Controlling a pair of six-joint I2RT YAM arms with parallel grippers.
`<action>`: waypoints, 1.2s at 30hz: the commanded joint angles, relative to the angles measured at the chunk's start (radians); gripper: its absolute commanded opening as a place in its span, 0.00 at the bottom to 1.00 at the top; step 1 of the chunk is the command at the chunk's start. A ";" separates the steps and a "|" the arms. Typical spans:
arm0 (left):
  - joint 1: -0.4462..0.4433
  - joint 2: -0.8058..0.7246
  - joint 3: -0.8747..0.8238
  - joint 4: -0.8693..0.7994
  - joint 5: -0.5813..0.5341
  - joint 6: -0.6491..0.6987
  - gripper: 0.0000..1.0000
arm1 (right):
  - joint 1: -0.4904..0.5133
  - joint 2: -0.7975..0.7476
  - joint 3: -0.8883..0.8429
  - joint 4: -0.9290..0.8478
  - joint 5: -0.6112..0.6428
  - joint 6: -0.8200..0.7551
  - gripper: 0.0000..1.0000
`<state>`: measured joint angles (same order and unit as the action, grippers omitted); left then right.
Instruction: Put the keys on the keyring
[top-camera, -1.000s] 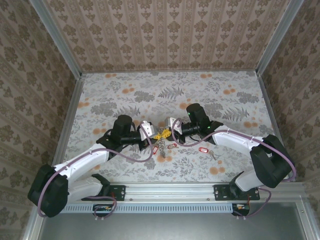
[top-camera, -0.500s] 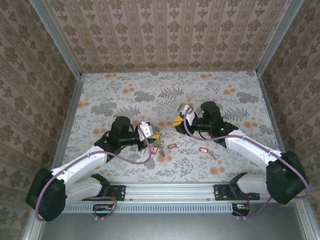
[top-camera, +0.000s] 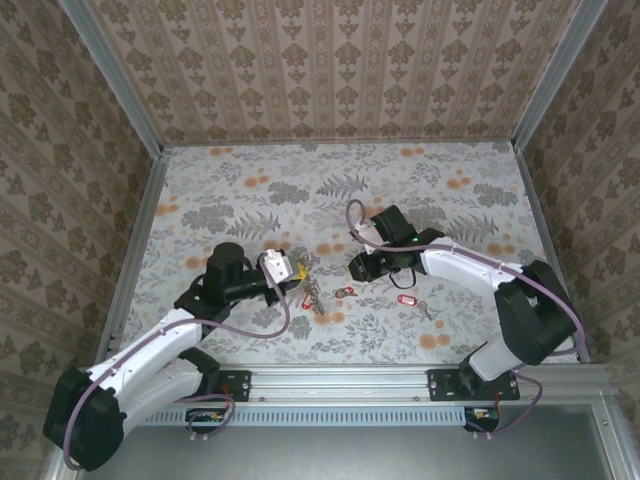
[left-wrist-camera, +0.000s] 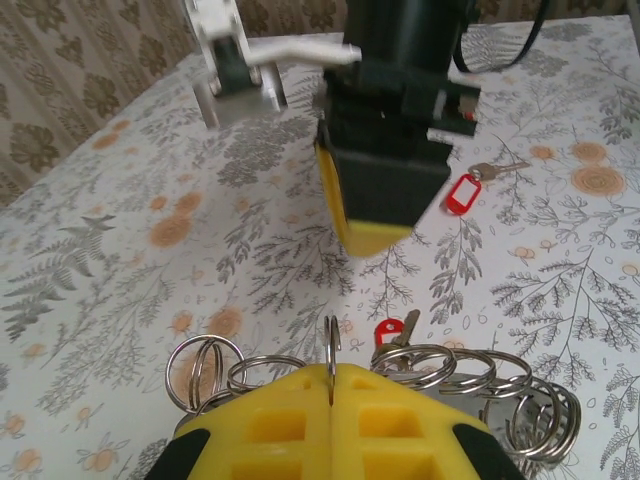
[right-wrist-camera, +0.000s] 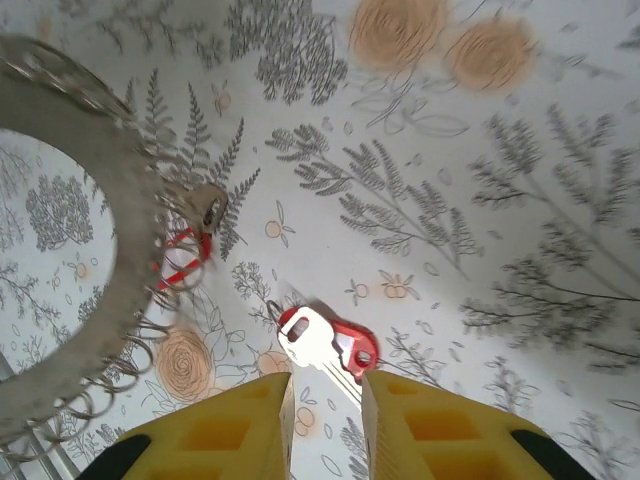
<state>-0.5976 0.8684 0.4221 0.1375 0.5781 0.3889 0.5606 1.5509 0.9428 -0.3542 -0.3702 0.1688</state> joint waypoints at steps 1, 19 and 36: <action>0.013 -0.051 -0.016 -0.029 0.004 -0.022 0.00 | 0.023 0.076 0.078 -0.055 -0.027 0.009 0.26; 0.016 -0.075 -0.014 -0.057 0.006 -0.028 0.00 | 0.085 0.312 0.265 -0.214 -0.086 -0.074 0.33; 0.016 -0.051 0.002 -0.052 0.017 -0.026 0.00 | 0.108 0.390 0.322 -0.266 -0.087 -0.100 0.29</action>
<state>-0.5873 0.8154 0.3977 0.0891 0.5758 0.3702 0.6613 1.9125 1.2404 -0.5766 -0.4358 0.0856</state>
